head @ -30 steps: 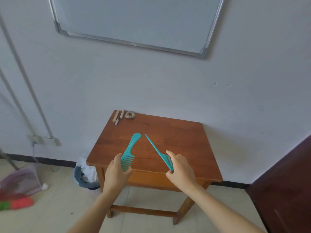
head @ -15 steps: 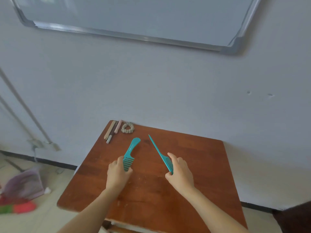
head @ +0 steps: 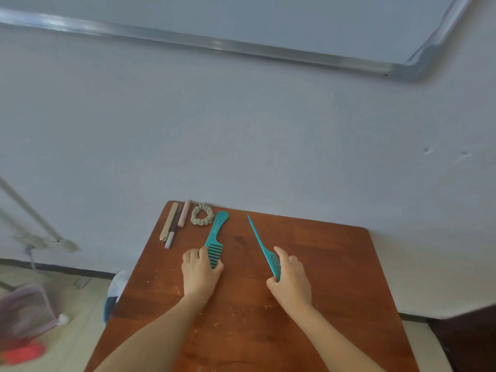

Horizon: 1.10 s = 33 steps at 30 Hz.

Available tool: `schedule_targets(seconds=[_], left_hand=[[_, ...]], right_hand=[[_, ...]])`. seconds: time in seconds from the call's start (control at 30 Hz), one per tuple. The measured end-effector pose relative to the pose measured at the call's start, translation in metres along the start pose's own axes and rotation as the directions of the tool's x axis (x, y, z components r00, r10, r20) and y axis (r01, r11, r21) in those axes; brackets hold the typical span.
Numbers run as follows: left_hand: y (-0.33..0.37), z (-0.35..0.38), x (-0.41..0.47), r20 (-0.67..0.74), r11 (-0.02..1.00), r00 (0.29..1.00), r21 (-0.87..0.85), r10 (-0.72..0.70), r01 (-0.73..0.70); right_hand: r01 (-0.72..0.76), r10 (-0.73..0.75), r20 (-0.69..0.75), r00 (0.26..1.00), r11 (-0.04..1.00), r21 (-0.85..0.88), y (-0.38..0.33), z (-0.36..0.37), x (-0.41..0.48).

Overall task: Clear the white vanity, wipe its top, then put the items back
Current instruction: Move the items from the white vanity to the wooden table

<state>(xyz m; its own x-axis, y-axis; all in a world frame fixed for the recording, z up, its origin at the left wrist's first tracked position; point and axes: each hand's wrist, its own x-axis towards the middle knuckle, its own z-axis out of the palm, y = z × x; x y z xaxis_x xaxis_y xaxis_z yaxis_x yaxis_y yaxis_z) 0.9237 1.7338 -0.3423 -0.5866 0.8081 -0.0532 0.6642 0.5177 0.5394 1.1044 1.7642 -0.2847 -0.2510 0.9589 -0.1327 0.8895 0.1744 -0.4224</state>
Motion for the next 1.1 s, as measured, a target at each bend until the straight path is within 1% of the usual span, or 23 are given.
schedule_targets(seconds=[0.07,0.27,0.4,0.47,0.53,0.6,0.63,0.7,0.77,0.9,0.97,1.1], left_hand=[[0.000,0.001,0.006,-0.004,1.000,1.000,0.019,-0.002,0.002],[-0.002,0.005,0.012,0.006,1.000,1.000,-0.004,-0.013,0.014],[-0.006,-0.003,0.010,0.042,1.000,0.999,-0.025,-0.011,0.012],[-0.017,-0.015,0.007,0.040,0.999,0.999,0.013,0.035,-0.036],[-0.039,-0.030,0.001,-0.024,0.994,0.996,0.072,0.085,-0.083],[-0.071,-0.044,-0.002,-0.102,0.992,0.993,0.121,0.053,-0.040],[-0.087,-0.052,-0.002,-0.101,0.987,0.995,0.159,0.017,0.000],[-0.114,-0.064,-0.002,-0.108,0.971,0.994,0.238,0.017,0.010],[-0.131,-0.069,-0.002,-0.058,0.956,0.997,0.292,0.048,-0.029],[-0.135,-0.065,-0.009,0.038,0.916,0.990,0.376,0.137,-0.141],[-0.136,-0.065,-0.008,0.085,0.907,0.984,0.382,0.159,-0.180],[-0.139,-0.065,-0.006,0.150,0.905,0.976,0.373,0.157,-0.203]], right_hand=[[-0.020,0.020,0.011,1.000,1.000,-0.007,-0.006,0.003,0.000],[-0.027,0.029,0.027,0.999,0.997,-0.074,-0.024,0.015,0.001],[-0.042,0.043,0.018,0.999,0.998,-0.049,-0.043,0.024,0.008],[-0.064,0.065,0.023,0.998,0.998,-0.021,-0.054,0.031,0.014],[-0.089,0.088,0.036,0.995,0.995,0.035,-0.067,0.042,0.020],[-0.110,0.106,0.054,0.993,0.991,0.080,-0.080,0.054,0.025],[-0.123,0.117,0.059,0.991,0.988,0.097,-0.086,0.060,0.028],[-0.155,0.149,0.056,0.987,0.978,0.139,-0.096,0.071,0.031],[-0.190,0.187,0.033,0.982,0.970,0.153,-0.105,0.079,0.032],[-0.241,0.244,-0.014,0.970,0.965,0.103,-0.115,0.087,0.034],[-0.221,0.224,-0.031,0.974,0.973,0.069,-0.119,0.092,0.035],[-0.156,0.155,-0.040,0.987,0.988,-0.017,-0.121,0.097,0.035]])
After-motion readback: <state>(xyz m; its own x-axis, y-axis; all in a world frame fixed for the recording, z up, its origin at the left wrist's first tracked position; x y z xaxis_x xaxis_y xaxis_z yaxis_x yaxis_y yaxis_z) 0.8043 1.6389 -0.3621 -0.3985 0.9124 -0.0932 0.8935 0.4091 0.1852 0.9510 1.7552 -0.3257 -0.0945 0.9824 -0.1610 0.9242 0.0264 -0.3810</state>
